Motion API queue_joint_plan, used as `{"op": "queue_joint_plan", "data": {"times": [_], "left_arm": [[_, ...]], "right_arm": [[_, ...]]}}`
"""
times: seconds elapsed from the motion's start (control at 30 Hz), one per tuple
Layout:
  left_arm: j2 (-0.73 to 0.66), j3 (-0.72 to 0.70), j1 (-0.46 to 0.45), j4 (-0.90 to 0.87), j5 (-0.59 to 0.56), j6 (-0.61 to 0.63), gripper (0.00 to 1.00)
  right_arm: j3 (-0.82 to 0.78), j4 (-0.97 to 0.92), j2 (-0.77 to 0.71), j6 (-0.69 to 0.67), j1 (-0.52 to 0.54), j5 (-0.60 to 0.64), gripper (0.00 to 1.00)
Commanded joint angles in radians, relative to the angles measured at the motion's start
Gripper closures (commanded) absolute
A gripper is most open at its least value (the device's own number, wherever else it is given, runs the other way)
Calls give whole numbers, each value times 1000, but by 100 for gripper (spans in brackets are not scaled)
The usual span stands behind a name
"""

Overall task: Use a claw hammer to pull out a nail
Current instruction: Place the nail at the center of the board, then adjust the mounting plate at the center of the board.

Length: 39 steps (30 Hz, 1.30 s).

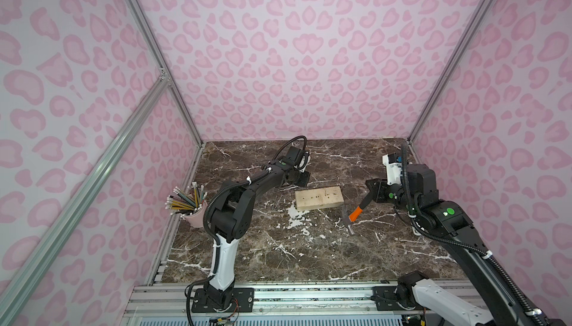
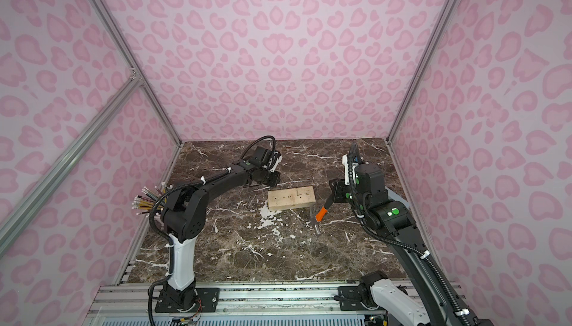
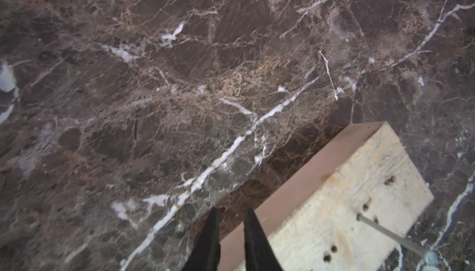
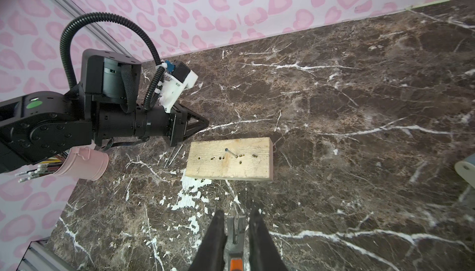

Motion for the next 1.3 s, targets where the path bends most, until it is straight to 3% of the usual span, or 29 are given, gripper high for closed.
{"op": "queue_joint_plan", "data": {"times": [0.0, 0.47, 0.7, 0.97, 1.27], "left_arm": [[30, 28, -17, 1, 4, 20, 78], [-75, -155, -42, 34, -3, 29, 80], [-146, -182, -55, 41, 23, 42, 79], [-296, -279, -77, 131, 115, 150, 69], [-359, -405, -101, 212, 133, 277, 69]], "right_arm": [[2, 69, -9, 26, 2, 5, 100], [-1, 89, 7, 23, 2, -1, 100], [25, 86, 52, -12, 40, 44, 100], [99, 101, 158, -57, 131, 144, 100], [190, 120, 294, -68, 147, 153, 100]]}}
